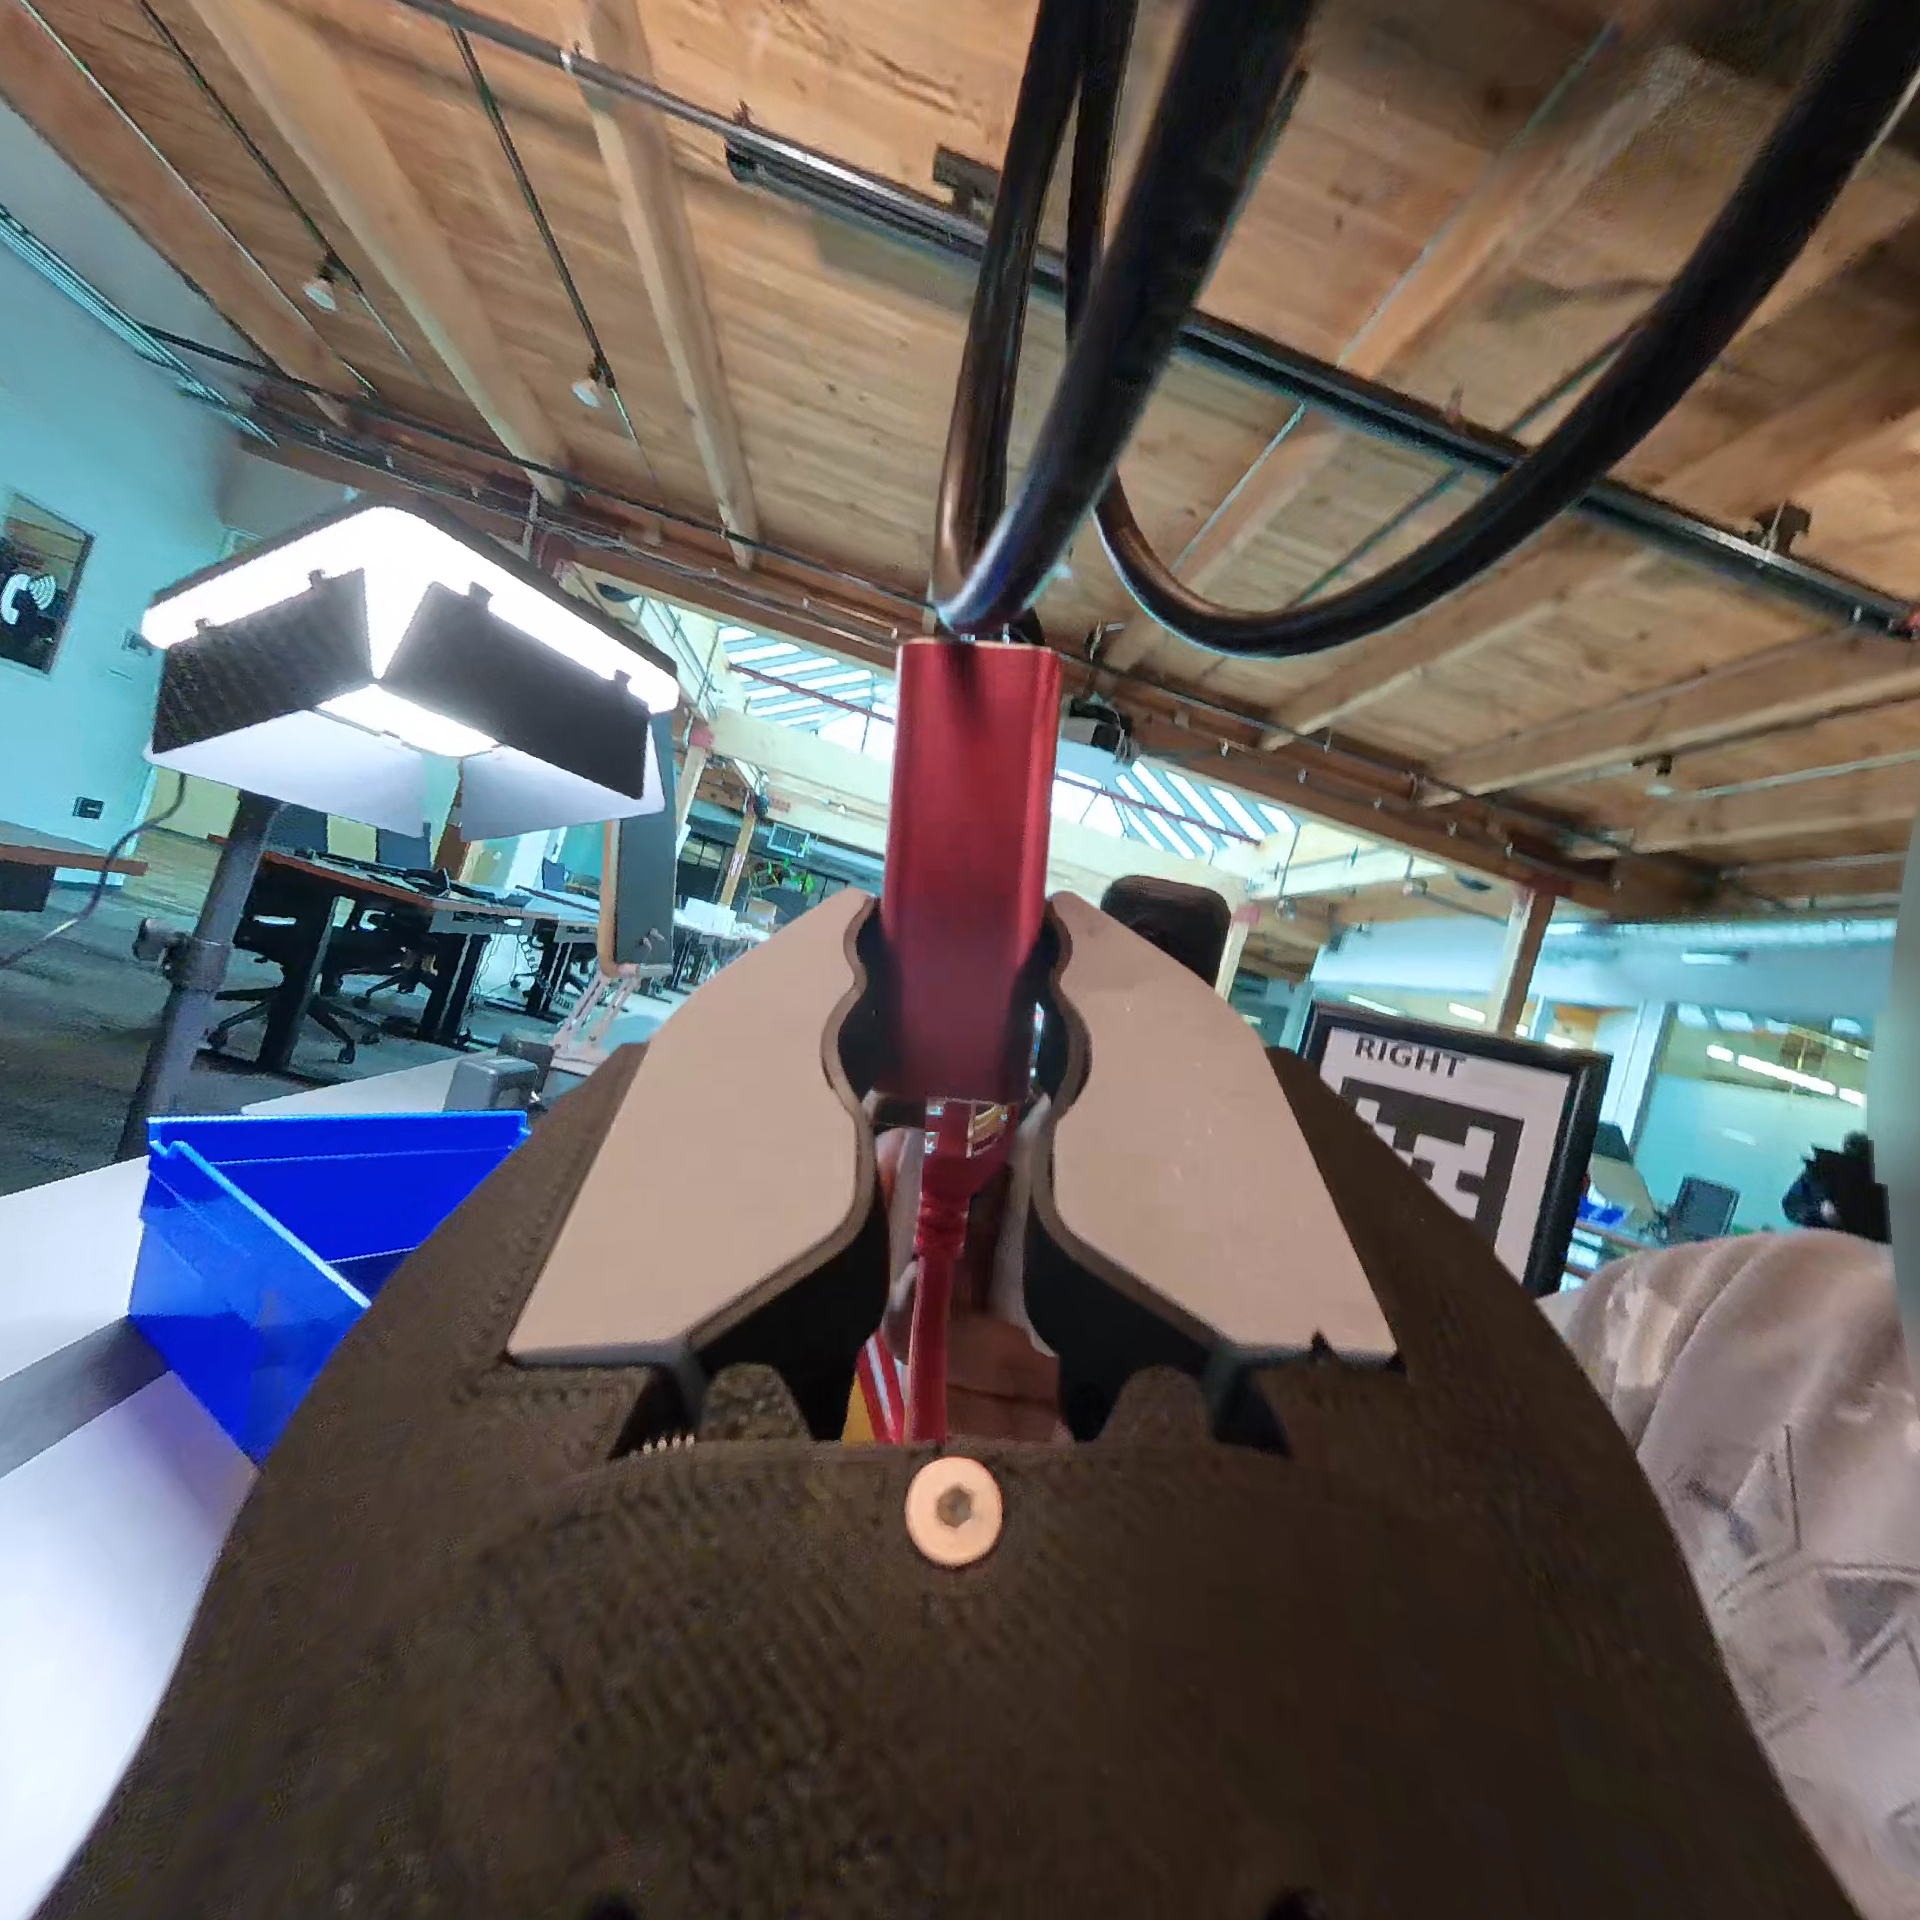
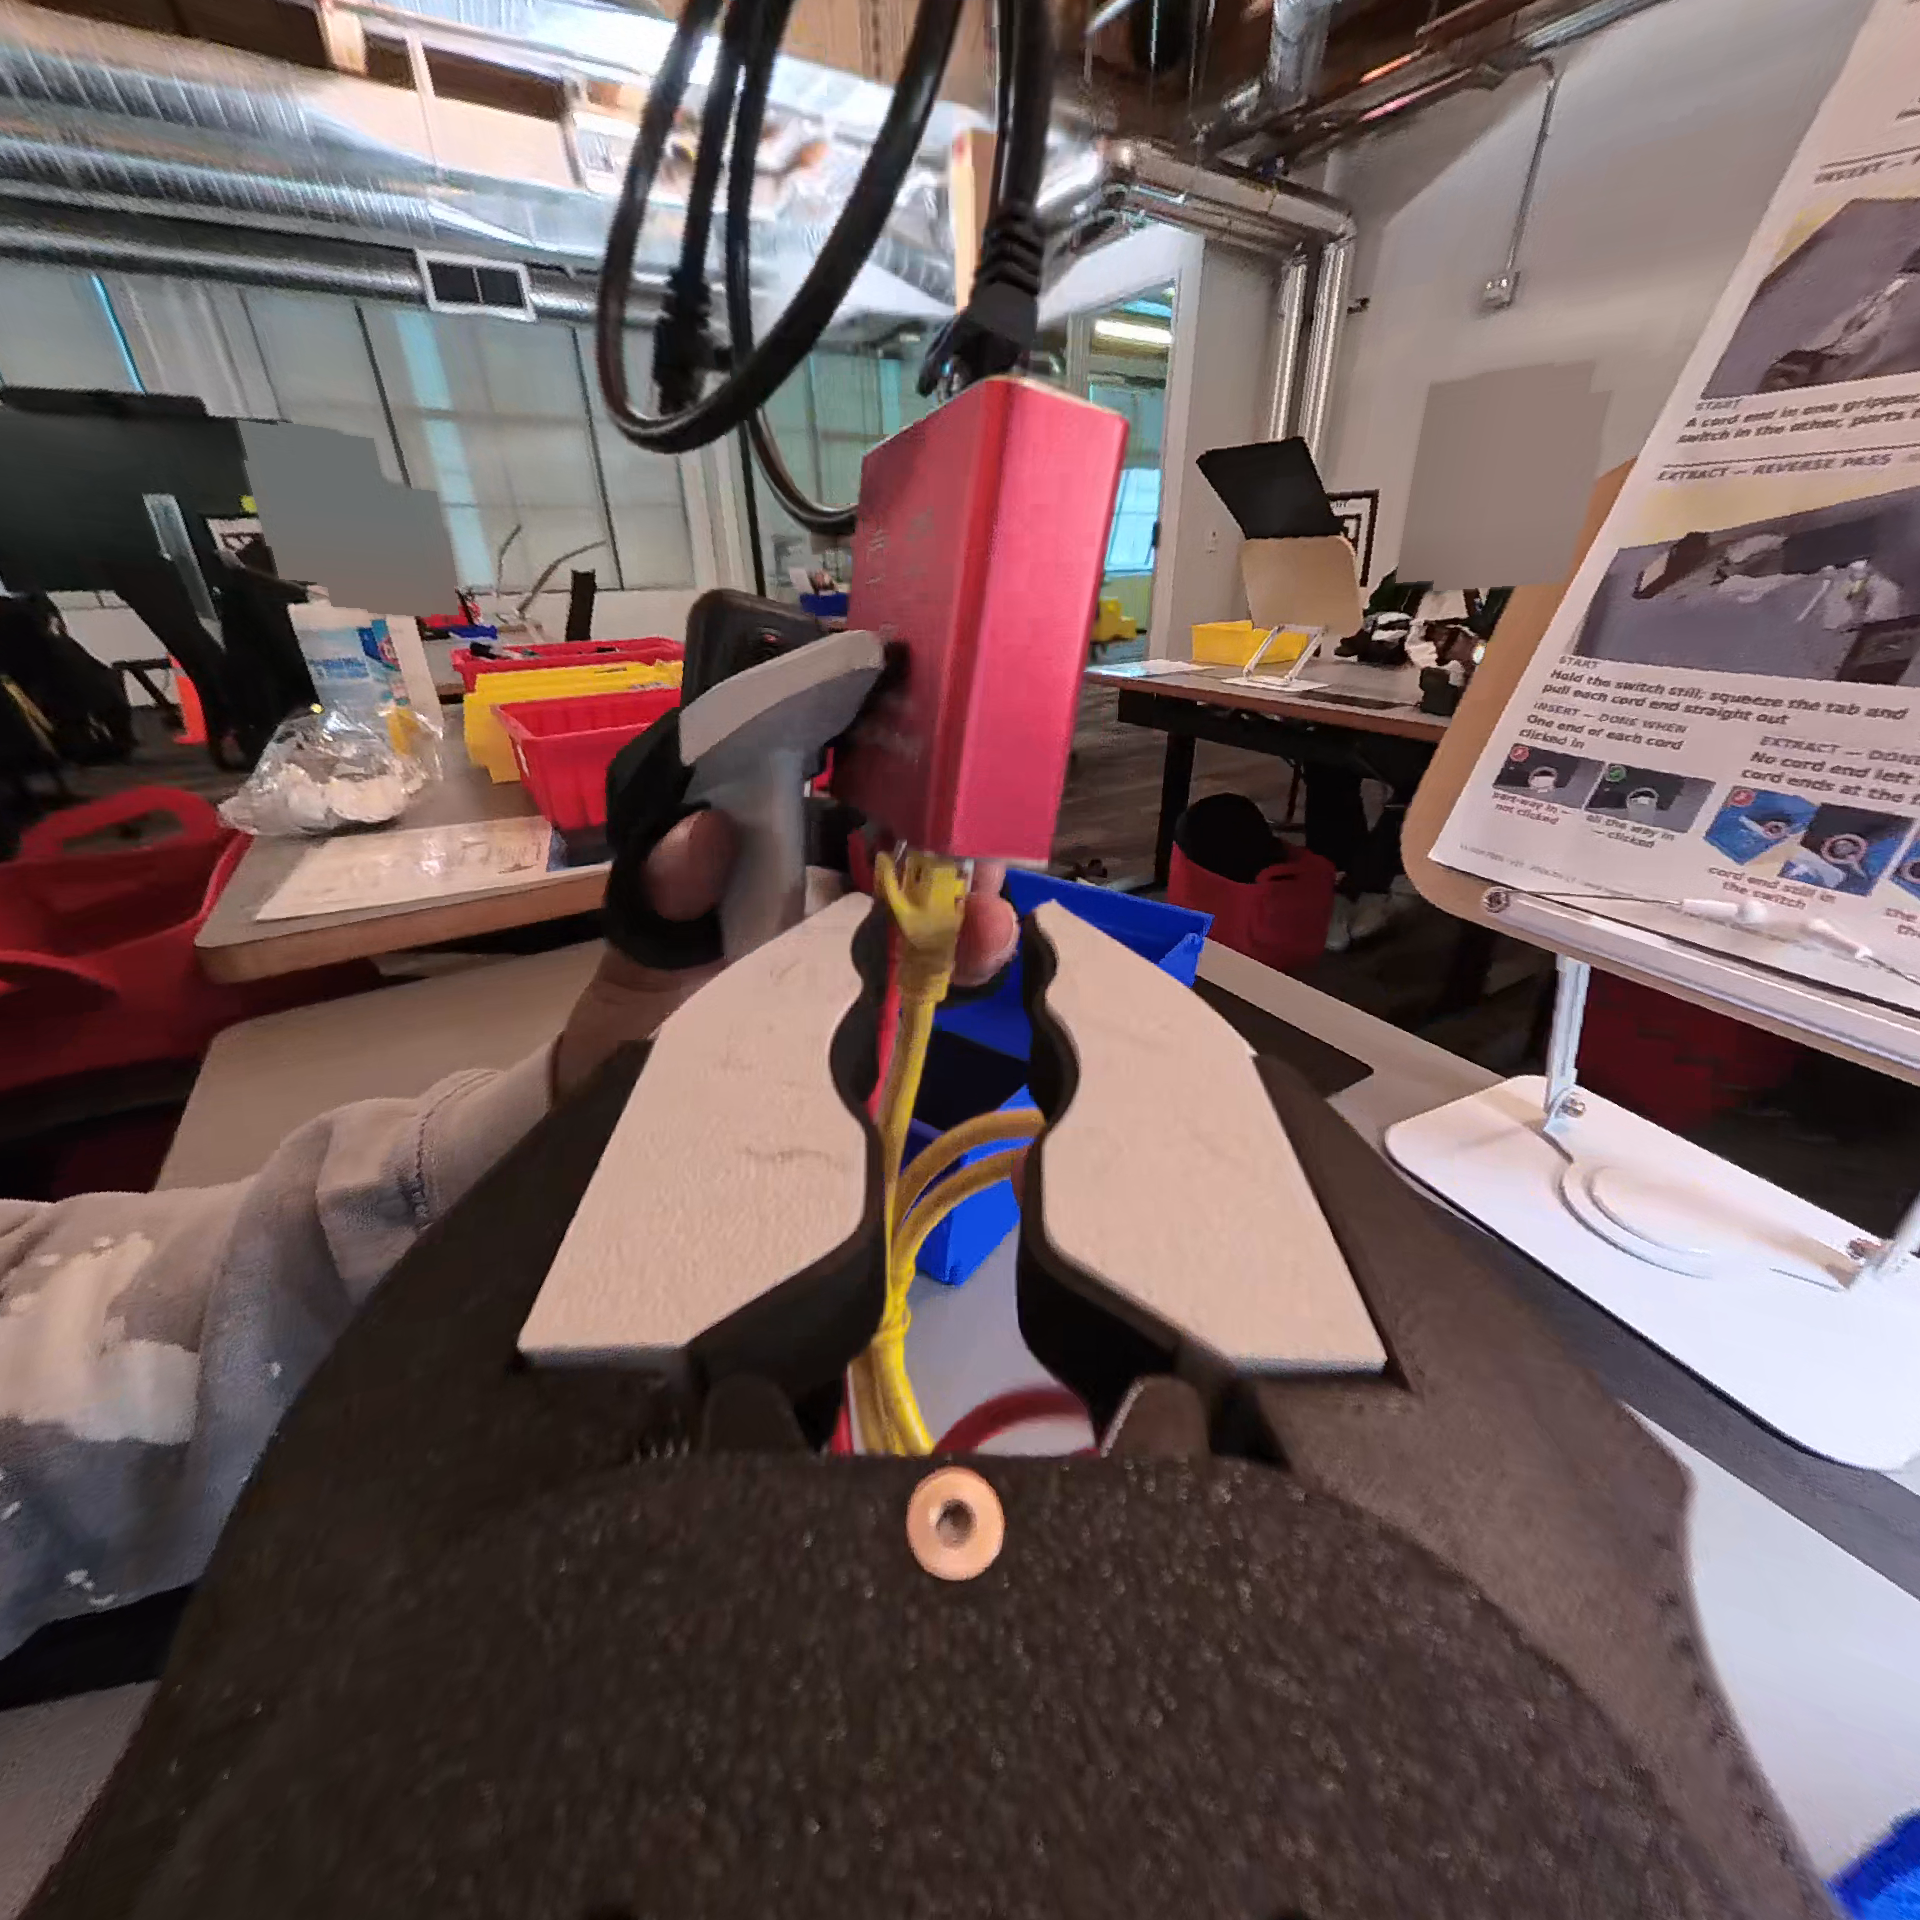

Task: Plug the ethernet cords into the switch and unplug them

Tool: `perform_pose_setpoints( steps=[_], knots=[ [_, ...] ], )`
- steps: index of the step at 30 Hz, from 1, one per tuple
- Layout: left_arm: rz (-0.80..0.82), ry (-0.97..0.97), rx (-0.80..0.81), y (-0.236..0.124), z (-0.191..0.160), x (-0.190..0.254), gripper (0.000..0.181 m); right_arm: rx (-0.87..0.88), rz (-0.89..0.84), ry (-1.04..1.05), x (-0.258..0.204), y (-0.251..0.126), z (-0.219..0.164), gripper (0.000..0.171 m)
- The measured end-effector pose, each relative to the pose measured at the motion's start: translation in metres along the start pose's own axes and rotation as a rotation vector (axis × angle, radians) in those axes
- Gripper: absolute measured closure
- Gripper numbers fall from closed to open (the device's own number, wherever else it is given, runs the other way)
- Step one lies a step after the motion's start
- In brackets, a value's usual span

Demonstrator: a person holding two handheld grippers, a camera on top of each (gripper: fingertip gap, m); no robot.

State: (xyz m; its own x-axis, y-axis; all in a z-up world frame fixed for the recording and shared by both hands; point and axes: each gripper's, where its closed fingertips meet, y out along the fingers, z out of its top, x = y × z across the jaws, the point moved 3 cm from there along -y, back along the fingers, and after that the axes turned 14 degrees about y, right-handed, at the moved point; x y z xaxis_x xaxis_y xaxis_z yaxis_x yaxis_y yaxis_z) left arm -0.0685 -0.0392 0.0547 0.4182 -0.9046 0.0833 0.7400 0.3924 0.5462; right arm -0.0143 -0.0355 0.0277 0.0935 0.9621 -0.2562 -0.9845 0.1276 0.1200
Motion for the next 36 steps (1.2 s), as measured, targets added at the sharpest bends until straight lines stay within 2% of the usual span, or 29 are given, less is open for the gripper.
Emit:
perform_pose_setpoints(
  steps=[6, 10, 17, 24, 32, 36],
  knots=[
    [-0.023, 0.008, -0.019, 0.005, -0.001, 0.007, 0.154, -0.015, 0.158, 0.093, -0.007, -0.002, 0.000, 0.159],
    [-0.035, 0.020, -0.034, 0.007, -0.001, 0.011, 0.154, -0.026, 0.221, 0.145, -0.008, -0.005, 0.000, 0.158],
    [-0.014, 0.091, -0.060, 0.013, -0.005, 0.017, 0.154, -0.009, 0.270, 0.183, -0.008, -0.008, 0.004, 0.156],
    [-0.012, 0.082, -0.042, 0.015, -0.004, 0.019, 0.154, -0.001, 0.321, 0.210, -0.009, -0.010, 0.006, 0.156],
    [0.019, 0.055, 0.071, 0.016, 0.001, 0.022, 0.154, 0.159, 0.331, 0.183, -0.013, -0.011, 0.011, 0.156],
    [0.004, 0.098, 0.095, 0.017, 0.002, 0.027, 0.154, 0.138, 0.331, 0.143, -0.015, -0.013, 0.012, 0.157]
  ],
)
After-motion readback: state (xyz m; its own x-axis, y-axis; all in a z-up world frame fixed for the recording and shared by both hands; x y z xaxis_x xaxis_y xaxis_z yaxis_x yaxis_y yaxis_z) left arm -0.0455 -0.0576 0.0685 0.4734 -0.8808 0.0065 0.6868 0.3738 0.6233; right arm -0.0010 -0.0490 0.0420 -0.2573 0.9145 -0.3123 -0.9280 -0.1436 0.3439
